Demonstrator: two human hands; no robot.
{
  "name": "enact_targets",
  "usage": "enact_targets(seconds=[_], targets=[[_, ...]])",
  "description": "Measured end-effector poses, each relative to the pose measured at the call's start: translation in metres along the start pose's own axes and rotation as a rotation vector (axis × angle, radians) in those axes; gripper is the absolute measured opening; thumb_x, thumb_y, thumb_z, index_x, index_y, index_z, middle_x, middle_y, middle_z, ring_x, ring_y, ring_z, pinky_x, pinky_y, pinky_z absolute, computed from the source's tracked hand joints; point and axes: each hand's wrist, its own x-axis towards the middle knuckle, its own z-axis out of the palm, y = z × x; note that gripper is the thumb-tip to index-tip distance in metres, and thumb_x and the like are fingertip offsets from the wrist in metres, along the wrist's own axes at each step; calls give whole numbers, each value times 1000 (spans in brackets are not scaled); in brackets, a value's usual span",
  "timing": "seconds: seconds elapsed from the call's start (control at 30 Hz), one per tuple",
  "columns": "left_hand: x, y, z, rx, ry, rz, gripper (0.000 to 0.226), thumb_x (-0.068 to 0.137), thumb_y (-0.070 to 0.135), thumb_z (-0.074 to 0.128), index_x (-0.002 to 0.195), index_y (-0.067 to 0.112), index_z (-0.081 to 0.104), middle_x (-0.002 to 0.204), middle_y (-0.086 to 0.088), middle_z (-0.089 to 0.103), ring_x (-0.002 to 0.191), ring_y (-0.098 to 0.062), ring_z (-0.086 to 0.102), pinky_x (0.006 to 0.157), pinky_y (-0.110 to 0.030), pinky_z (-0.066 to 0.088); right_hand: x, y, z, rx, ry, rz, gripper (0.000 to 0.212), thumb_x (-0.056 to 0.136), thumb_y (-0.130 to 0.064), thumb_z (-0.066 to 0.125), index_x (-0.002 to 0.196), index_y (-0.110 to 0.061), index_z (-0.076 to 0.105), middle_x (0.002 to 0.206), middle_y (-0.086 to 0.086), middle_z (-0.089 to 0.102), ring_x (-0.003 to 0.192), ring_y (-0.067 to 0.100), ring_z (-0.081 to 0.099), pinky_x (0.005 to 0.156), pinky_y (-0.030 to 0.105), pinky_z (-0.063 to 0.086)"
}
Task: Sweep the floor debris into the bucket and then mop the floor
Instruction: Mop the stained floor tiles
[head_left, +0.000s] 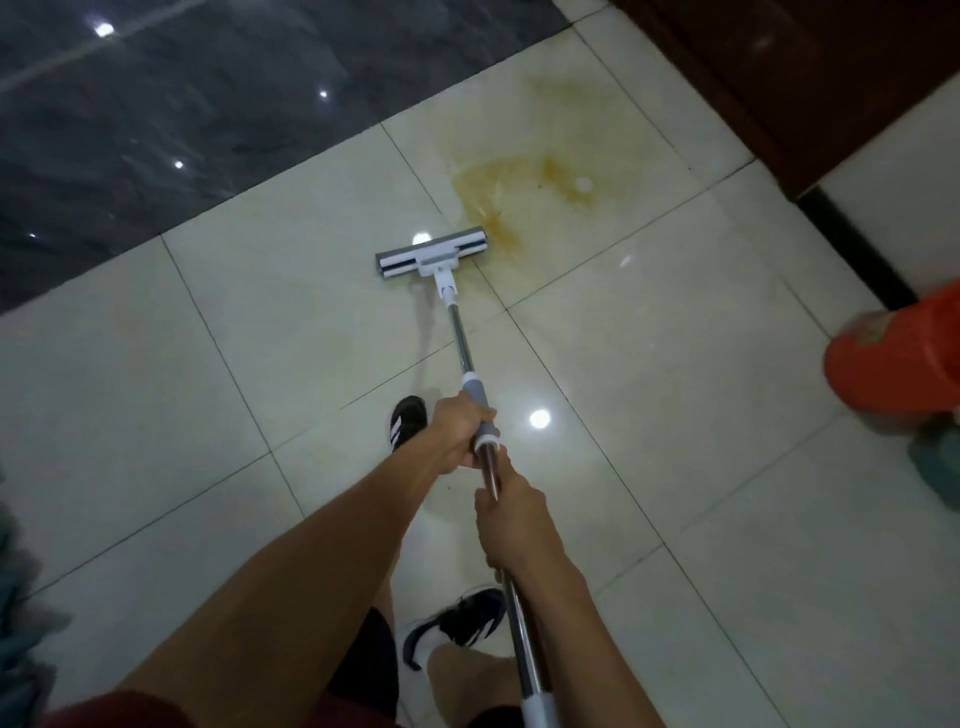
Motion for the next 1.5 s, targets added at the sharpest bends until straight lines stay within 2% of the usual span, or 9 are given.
enact_targets(seconds=[0.1,0.27,0.57,0.73,0.9,1.13,1.2,1.33,1.5], targets=[[-10,-16,19,30,-1,13,23,94,7,63,116,2,59,94,-18,62,65,-29,64,58,-44,59,-18,21,-3,106,55,8,53,104,-25,45,155,-32,31,93,0,65,76,12,65,60,18,48],[-3,-5,29,59,-2,44,30,92,5,66,121,0,57,89,-18,62,65,-28,64,72,-55,61,-6,18,-8,174,119,12,38,104,-24,48,141,-27,49,87,0,65,74,15,65,67,29,58],[34,52,20,26,26,62,17,91,1,66,106,4,58,87,-14,61,67,-25,63,64,-51,61,45,-29,-11,164,141,43,38,104,-25,48,142,-26,50,82,-3,63,67,12,62,61,24,54],[68,128,11,54,-2,86,17,90,2,68,105,2,60,83,-16,61,68,-26,63,76,-59,60,101,-88,-30,164,158,33,32,104,-24,49,136,-24,53,85,3,64,73,20,67,71,33,61],[108,233,9,101,-6,101,19,91,4,68,108,2,61,86,-17,64,67,-25,64,63,-48,61,181,-160,-57,147,163,40,34,104,-27,48,138,-23,51,90,7,67,76,26,71,70,43,62],[168,389,1,227,-27,157,16,93,7,65,108,1,61,92,-18,65,70,-26,64,64,-45,59,297,-269,-96,171,191,39,34,102,-29,49,134,-20,53,94,11,67,78,33,70,66,50,62],[185,425,-1,265,-28,173,6,94,7,64,97,5,60,94,-17,65,70,-25,64,60,-43,57,326,-295,-104,171,187,33,29,102,-27,48,129,-18,54,94,11,66,74,33,70,58,47,62],[214,478,-6,301,-5,199,11,94,7,64,103,4,57,101,-19,64,75,-27,65,62,-47,58,370,-335,-114,127,168,2,25,103,-24,46,125,-15,54,96,9,64,67,27,66,40,26,46],[217,499,-3,304,-24,213,8,100,16,56,94,10,57,101,-11,63,76,-22,64,55,-35,55,386,-352,-127,198,162,32,21,102,-21,45,117,-15,58,89,12,64,53,28,65,42,32,53]])
